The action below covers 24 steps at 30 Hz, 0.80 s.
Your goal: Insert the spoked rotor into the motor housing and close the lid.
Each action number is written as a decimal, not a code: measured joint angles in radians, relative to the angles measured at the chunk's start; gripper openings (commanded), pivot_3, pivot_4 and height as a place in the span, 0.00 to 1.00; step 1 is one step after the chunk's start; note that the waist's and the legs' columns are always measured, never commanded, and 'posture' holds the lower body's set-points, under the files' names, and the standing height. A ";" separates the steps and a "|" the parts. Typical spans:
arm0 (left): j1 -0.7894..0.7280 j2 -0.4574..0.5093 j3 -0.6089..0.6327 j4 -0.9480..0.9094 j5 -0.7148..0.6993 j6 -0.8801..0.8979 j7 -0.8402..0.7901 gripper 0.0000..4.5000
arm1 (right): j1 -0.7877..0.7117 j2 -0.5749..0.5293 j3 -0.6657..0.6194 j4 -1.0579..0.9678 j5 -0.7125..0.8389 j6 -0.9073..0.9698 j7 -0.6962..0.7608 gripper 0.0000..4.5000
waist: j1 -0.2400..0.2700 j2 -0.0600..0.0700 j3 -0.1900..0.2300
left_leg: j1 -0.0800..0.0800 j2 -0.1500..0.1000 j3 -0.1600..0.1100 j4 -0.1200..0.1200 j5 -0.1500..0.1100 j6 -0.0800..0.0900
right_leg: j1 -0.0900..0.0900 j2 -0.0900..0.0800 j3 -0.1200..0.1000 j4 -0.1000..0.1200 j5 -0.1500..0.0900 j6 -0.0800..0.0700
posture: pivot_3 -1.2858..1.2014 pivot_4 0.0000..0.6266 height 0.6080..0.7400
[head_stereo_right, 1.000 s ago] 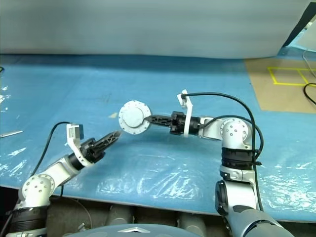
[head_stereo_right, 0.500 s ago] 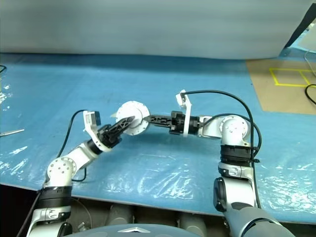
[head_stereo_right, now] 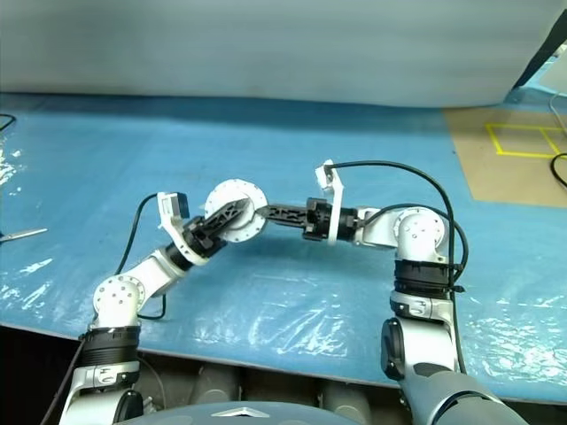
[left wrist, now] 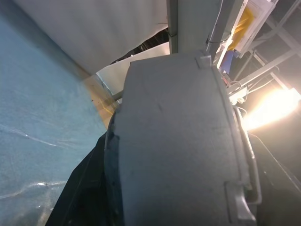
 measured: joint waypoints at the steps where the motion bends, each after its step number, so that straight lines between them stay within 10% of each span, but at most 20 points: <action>1: 0.002 -0.004 -0.001 -0.001 -0.001 0.000 0.004 0.59 | 0.000 0.000 -0.001 0.000 0.003 0.000 -0.001 0.24 | 0.000 0.000 0.000 | 0.000 0.000 0.000 0.000 0.000 0.000 | 0.000 0.000 0.000 0.000 0.000 0.000 | 0.52 0.24 1.00; 20: -0.013 -0.012 -0.003 0.008 0.006 -0.016 -0.005 0.59 | 0.016 0.008 0.014 -0.017 0.002 -0.055 -0.005 0.24 | 0.000 0.000 0.000 | -0.001 0.001 -0.001 0.001 0.000 0.000 | 0.000 0.000 -0.002 0.002 0.000 0.000 | 0.52 0.24 1.00; 24: -0.012 -0.005 -0.004 0.008 0.034 -0.022 0.006 0.59 | 0.022 -0.001 0.040 -0.034 -0.030 -0.091 -0.021 0.54 | 0.000 0.000 0.000 | -0.001 0.001 -0.001 0.001 0.000 0.000 | 0.000 0.000 -0.002 0.002 0.000 0.000 | 0.52 0.24 1.00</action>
